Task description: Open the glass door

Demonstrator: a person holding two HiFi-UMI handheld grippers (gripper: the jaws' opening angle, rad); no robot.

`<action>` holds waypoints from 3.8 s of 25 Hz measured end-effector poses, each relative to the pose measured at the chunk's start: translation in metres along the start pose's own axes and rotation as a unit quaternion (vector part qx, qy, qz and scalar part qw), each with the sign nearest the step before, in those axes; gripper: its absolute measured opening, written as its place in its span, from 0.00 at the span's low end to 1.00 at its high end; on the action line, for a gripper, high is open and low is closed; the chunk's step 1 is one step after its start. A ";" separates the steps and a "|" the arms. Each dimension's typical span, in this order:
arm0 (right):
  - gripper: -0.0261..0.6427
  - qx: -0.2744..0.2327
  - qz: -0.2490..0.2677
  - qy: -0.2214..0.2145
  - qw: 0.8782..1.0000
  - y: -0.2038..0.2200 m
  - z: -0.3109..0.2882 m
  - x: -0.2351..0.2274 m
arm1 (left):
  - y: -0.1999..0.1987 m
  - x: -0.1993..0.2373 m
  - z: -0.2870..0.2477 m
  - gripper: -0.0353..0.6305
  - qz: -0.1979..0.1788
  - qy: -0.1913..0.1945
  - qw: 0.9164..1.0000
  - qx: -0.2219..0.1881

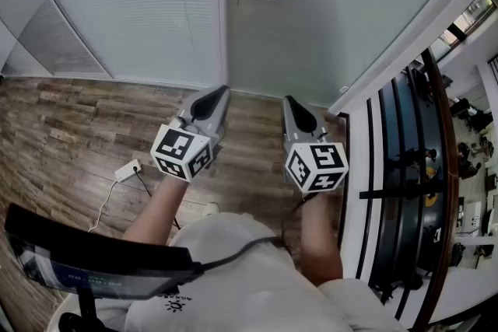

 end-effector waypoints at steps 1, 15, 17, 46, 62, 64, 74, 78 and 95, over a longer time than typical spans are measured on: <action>0.05 0.001 -0.001 0.000 1.000 0.000 0.003 -0.002 | 0.001 -0.003 0.000 0.06 0.001 -0.001 1.000 0.002; 0.05 0.005 -0.015 -0.024 1.000 0.010 0.042 -0.016 | 0.018 -0.046 0.010 0.05 -0.017 -0.017 0.999 0.030; 0.05 0.007 -0.017 -0.029 0.999 0.011 0.047 -0.018 | 0.020 -0.052 0.013 0.05 -0.012 -0.011 0.999 0.030; 0.05 0.058 -0.013 -0.004 0.998 0.053 -0.079 -0.104 | 0.077 0.054 -0.118 0.06 0.039 0.039 0.998 0.037; 0.05 0.070 -0.014 0.006 0.997 0.058 -0.314 -0.117 | 0.067 0.248 -0.255 0.06 0.044 0.080 0.995 0.033; 0.05 0.072 -0.012 0.007 0.997 0.051 -0.327 -0.118 | 0.063 0.260 -0.264 0.06 0.047 0.079 0.995 0.033; 0.05 0.090 0.040 0.005 0.995 0.061 -0.379 -0.151 | 0.073 0.291 -0.287 0.06 0.054 0.068 0.996 0.036; 0.05 0.089 0.080 0.021 0.993 0.062 -0.401 -0.177 | 0.073 0.294 -0.295 0.06 0.046 0.061 0.996 0.038; 0.38 0.208 0.326 -0.073 0.919 0.109 -0.495 -0.239 | 0.076 0.311 -0.341 0.06 0.031 -0.011 0.998 0.045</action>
Point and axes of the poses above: the fingertips, and each gripper's own axes: z backward along the fingers, x to its left, y out of its underside, the point moved 3 cm from there along z, backward along the fingers, and after that the axes turned 9 degrees about -x, right-handed, at the moved point
